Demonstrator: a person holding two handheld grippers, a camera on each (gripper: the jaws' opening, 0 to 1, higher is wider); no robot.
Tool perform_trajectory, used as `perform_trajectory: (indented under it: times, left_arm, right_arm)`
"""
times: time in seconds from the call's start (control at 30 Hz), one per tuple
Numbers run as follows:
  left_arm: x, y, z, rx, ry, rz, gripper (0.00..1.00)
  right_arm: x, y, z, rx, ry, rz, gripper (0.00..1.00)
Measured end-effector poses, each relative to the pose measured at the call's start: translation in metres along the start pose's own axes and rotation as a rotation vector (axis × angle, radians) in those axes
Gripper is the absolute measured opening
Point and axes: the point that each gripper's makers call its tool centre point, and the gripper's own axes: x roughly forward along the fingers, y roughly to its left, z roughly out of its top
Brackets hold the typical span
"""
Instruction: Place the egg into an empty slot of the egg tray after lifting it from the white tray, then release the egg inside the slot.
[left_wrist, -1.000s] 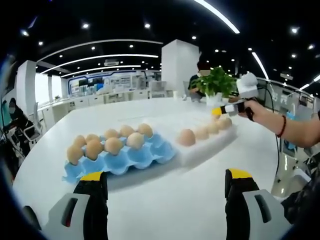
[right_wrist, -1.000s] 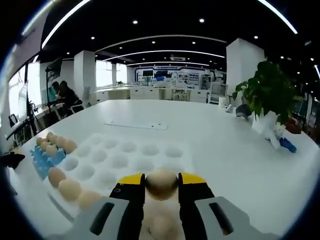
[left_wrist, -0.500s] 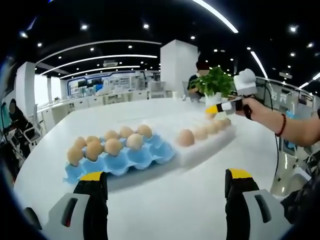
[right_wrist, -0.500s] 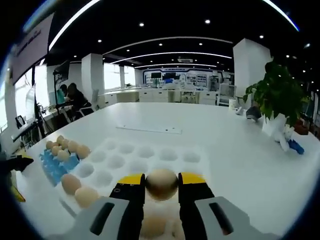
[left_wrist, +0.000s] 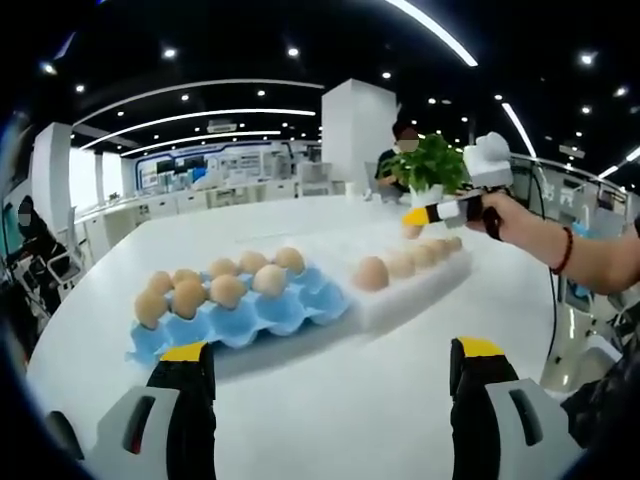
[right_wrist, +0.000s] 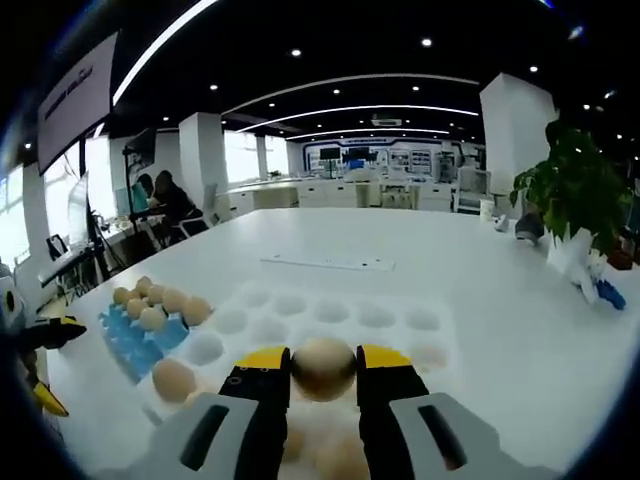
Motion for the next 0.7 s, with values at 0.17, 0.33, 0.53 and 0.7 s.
perform_trajectory:
  times: [0.17,0.33,0.53,0.7]
  left_arm:
    - [-0.001,0.000,-0.002,-0.003,0.002,0.001,1.00]
    - [-0.001,0.000,-0.002,-0.004,0.000,-0.001,1.00]
    - [-0.001,0.000,-0.001,0.001,0.000,0.000,1.00]
    - [-0.003,0.002,0.003,0.000,-0.010,0.006,1.00]
  right_arm:
    - [0.001,0.010,0.000,-0.014,-0.005,0.017,0.27]
    - [0.001,0.028,0.004,-0.027,-0.027,0.064,0.27]
    - [0.006,0.047,0.009,-0.032,-0.038,0.107,0.27]
    - [0.009,0.057,0.012,-0.038,-0.039,0.128,0.27]
